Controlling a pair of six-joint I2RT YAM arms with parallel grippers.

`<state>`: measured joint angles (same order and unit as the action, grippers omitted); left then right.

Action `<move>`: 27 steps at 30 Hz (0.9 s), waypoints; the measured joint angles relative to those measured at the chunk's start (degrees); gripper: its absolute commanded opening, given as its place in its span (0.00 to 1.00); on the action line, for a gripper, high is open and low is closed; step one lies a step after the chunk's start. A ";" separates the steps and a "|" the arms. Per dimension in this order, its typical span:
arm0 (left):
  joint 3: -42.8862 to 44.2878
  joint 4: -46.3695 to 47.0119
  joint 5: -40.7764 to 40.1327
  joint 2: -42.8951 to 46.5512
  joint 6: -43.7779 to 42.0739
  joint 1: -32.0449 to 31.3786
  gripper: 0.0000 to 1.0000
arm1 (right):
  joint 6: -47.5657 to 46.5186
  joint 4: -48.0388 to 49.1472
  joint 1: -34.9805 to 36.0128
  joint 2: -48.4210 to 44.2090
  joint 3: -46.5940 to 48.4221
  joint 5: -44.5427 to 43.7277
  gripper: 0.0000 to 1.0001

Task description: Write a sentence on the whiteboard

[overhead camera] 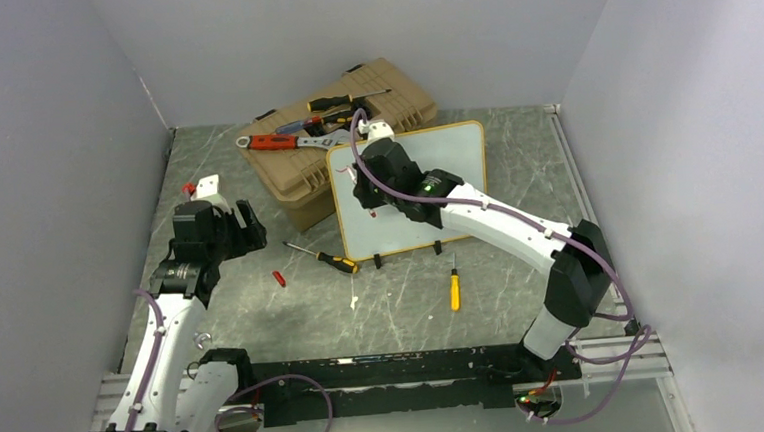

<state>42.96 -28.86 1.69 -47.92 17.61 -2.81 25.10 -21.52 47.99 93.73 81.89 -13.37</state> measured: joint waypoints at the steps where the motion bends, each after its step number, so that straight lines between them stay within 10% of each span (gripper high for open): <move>1: -0.02 0.00 0.00 0.07 0.00 0.00 0.80 | -0.20 0.20 0.00 0.00 0.00 0.35 0.00; 27: -0.57 0.79 0.02 0.57 -0.39 0.00 0.79 | 1.38 -2.69 0.24 2.73 1.44 1.84 0.00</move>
<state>42.39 -28.08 1.72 -47.35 17.21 -2.81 26.48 -24.21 48.23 96.47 83.33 -11.53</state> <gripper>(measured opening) 0.797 0.094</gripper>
